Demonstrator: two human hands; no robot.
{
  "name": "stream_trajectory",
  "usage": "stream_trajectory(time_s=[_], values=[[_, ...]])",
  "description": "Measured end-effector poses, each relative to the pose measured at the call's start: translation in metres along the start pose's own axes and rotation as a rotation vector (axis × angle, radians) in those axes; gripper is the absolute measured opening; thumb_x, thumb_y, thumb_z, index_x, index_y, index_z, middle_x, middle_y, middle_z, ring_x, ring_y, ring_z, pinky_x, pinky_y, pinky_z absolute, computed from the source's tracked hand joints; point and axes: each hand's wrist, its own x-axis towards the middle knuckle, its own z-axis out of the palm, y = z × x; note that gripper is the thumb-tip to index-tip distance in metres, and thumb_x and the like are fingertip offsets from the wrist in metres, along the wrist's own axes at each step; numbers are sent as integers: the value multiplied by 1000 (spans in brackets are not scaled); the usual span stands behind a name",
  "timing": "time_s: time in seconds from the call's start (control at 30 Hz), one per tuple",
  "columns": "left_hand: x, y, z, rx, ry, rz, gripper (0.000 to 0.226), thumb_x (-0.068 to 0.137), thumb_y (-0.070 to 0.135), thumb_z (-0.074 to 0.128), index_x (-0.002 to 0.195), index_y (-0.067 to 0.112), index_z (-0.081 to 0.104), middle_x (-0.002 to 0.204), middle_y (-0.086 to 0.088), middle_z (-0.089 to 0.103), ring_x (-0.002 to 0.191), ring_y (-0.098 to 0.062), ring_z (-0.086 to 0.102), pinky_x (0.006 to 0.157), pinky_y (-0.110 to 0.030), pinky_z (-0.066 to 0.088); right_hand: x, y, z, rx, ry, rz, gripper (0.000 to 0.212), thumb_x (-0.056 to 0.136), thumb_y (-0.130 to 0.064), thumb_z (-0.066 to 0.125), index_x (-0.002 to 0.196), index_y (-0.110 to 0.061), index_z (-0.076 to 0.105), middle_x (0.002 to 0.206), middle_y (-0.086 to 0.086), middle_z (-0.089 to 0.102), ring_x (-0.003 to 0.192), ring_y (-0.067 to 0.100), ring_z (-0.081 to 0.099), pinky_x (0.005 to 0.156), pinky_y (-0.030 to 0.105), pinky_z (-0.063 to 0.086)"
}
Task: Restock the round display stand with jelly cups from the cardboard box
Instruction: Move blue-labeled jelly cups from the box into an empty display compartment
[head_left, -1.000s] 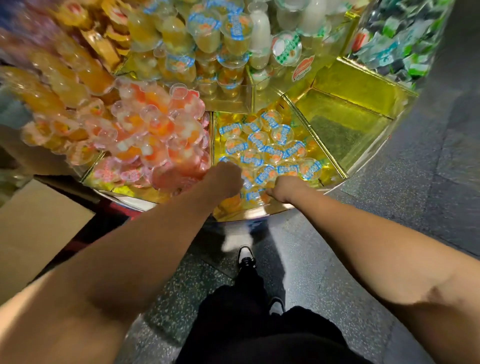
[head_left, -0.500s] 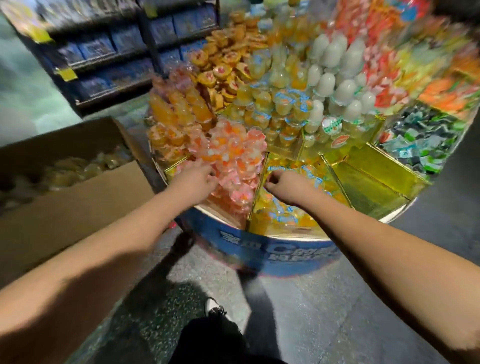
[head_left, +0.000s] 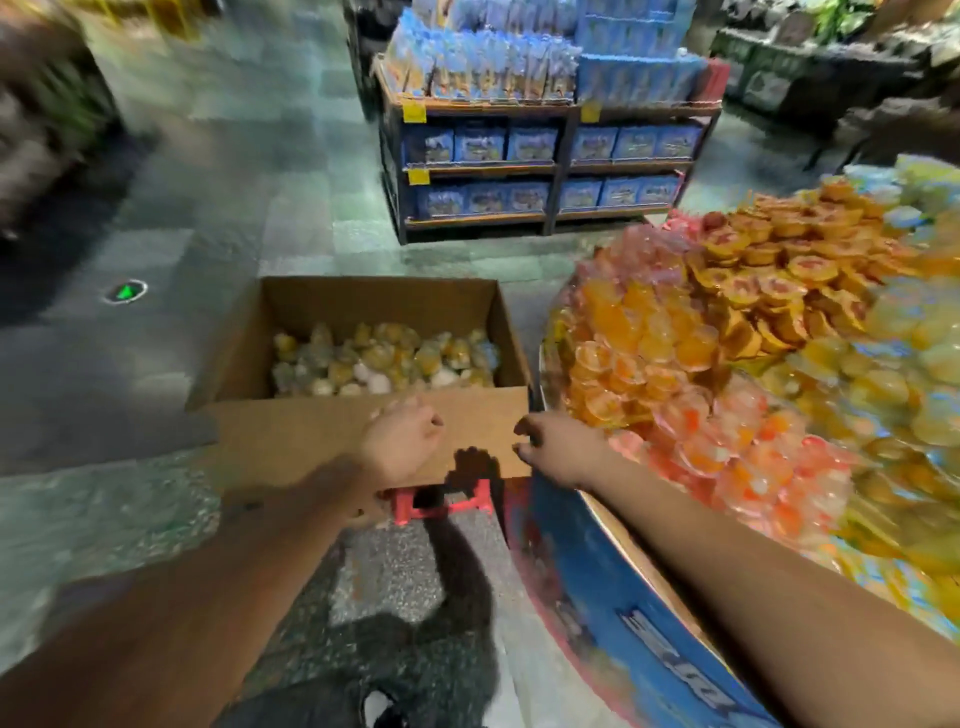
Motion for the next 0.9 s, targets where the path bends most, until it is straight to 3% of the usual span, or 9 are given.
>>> stream_trajectory(time_s=[0.1, 0.23, 0.37, 0.47, 0.6, 0.73, 0.9], values=[[14, -67, -17, -31, -29, -84, 29, 99, 25, 49, 122, 15, 64, 128, -5, 58, 120, -23, 52, 103, -35, 41, 57, -36, 21, 62, -45, -2, 38, 99, -33, 51, 133, -15, 56, 137, 6, 56, 124, 24, 53, 99, 31, 41], [33, -137, -24, -135, 67, -167, 24, 91, 17, 51, 95, 1, 68, 100, -17, 66, 89, -28, 60, 79, -36, 50, 113, -58, 49, 56, -109, 40, 39, 98, -36, 51, 130, -14, 58, 134, 8, 58, 122, 27, 54, 99, 34, 45], [59, -174, -26, -96, -58, -226, 21, 98, 16, 49, 109, 9, 65, 117, -5, 60, 105, -21, 56, 87, -32, 45, 155, -57, 63, 55, -157, 99, 41, 98, -36, 50, 129, -10, 58, 131, 13, 58, 120, 30, 54, 98, 35, 45], [83, -199, -19, -69, -120, -241, 16, 99, 20, 48, 98, 16, 63, 104, -5, 63, 92, -20, 59, 74, -32, 47, 182, -49, 72, 60, -166, 139, 40, 97, -37, 50, 127, -12, 59, 128, 12, 58, 116, 31, 56, 95, 36, 47], [116, -218, -10, -45, -153, -266, 17, 98, 22, 51, 107, 21, 65, 109, -1, 63, 98, -18, 59, 88, -35, 51, 216, -35, 78, 82, -155, 164, 33, 97, -31, 52, 122, -12, 61, 121, 15, 61, 110, 34, 59, 88, 37, 49], [161, -222, 0, -122, -158, -291, 19, 97, 24, 53, 110, 18, 66, 101, 3, 62, 90, -12, 57, 75, -26, 45, 261, -14, 81, 168, -96, 257, 28, 94, -28, 52, 115, -14, 63, 113, 12, 64, 102, 32, 62, 82, 37, 52], [233, -224, 15, -145, -247, -305, 24, 98, 34, 51, 113, 22, 65, 107, 2, 60, 94, -16, 59, 86, -35, 51, 323, 16, 78, 165, -120, 329, 35, 96, -36, 50, 124, -17, 59, 119, 8, 58, 106, 29, 59, 85, 40, 51]])
